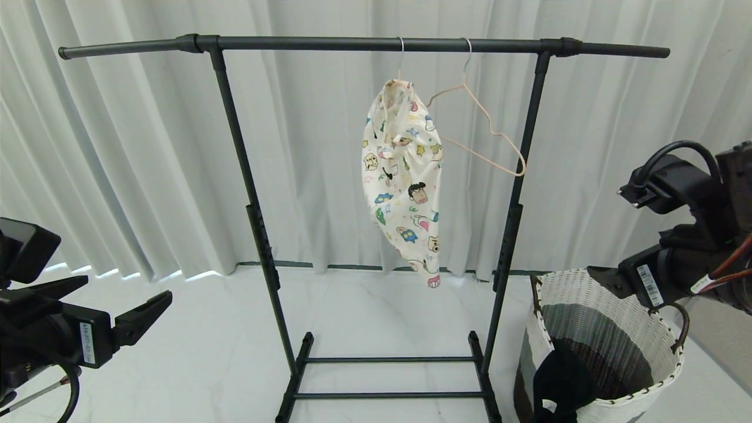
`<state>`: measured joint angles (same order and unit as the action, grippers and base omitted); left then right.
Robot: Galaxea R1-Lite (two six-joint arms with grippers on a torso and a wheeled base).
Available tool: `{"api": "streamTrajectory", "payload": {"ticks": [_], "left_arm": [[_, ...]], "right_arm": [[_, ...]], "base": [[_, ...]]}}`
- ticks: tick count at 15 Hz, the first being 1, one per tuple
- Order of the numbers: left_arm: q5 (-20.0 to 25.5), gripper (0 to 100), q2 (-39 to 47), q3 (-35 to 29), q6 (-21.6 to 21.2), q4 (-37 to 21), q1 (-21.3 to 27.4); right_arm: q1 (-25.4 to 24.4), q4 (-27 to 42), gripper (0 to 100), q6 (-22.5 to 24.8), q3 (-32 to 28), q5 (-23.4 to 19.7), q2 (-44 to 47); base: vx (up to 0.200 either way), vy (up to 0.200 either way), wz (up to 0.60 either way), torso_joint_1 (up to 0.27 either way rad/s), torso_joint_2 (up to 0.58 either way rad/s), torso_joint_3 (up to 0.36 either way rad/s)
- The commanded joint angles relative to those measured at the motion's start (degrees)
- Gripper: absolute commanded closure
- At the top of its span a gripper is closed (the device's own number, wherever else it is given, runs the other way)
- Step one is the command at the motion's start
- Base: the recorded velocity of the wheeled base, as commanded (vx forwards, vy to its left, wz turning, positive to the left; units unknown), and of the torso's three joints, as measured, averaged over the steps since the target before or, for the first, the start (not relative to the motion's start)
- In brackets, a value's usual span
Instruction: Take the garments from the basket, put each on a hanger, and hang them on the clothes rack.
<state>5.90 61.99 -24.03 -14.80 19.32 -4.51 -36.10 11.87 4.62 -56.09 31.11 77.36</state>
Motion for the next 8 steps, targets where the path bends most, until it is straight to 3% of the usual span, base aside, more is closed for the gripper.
{"api": "streamTrajectory", "payload": {"ticks": [1,6,8], "left_arm": [[-0.01,0,-0.11,-0.05,0.03,0.01,-0.06],[-0.01,0,0.24,0.12,0.03,0.01,0.12],[-0.01,0,1.03,0.91,0.03,0.01,0.2]], "right_arm": [[-0.03,-0.01,0,0.04,1.42,0.0,-1.86],[-0.03,-0.27,0,0.04,2.48,0.09,-2.13],[0.24,-4.49,0,0.13,4.67,0.09,-2.04]], "base": [[0.0,0.0,0.0,-0.149,0.45,0.3],[0.0,0.0,0.0,-0.13,0.44,0.308],[0.0,0.0,0.0,-0.046,0.18,0.129]]}}
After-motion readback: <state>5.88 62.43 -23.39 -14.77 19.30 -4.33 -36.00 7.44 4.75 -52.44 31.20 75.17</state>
